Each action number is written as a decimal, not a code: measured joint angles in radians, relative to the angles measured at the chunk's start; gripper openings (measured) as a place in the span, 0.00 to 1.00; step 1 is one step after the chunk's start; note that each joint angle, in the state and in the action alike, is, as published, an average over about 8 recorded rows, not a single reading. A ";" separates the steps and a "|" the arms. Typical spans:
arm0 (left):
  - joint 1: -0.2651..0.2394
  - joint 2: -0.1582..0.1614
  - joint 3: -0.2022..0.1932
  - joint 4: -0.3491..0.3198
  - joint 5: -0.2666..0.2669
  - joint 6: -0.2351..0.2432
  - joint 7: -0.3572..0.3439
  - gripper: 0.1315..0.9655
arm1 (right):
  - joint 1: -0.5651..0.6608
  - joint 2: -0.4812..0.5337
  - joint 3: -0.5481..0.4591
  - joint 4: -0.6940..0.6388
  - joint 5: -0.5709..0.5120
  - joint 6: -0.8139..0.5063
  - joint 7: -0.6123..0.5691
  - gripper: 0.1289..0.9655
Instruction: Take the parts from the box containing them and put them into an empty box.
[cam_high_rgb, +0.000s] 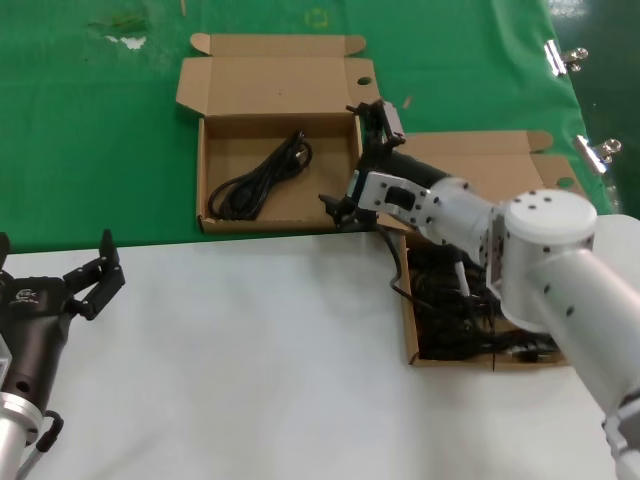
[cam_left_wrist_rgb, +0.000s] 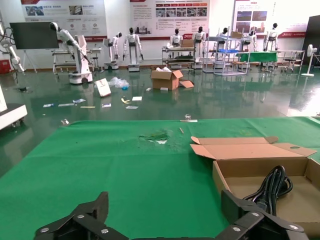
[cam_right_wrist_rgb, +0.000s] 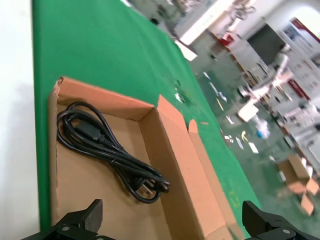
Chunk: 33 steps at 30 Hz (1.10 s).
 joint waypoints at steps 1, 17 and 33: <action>0.000 0.000 0.000 0.000 0.000 0.000 0.000 0.67 | -0.018 0.003 0.008 0.021 -0.002 0.007 0.020 1.00; 0.000 0.000 0.000 0.000 0.000 0.000 0.000 0.95 | -0.301 0.053 0.139 0.359 -0.041 0.123 0.343 1.00; 0.000 0.000 0.000 0.000 0.000 0.000 0.000 1.00 | -0.581 0.102 0.269 0.695 -0.079 0.237 0.664 1.00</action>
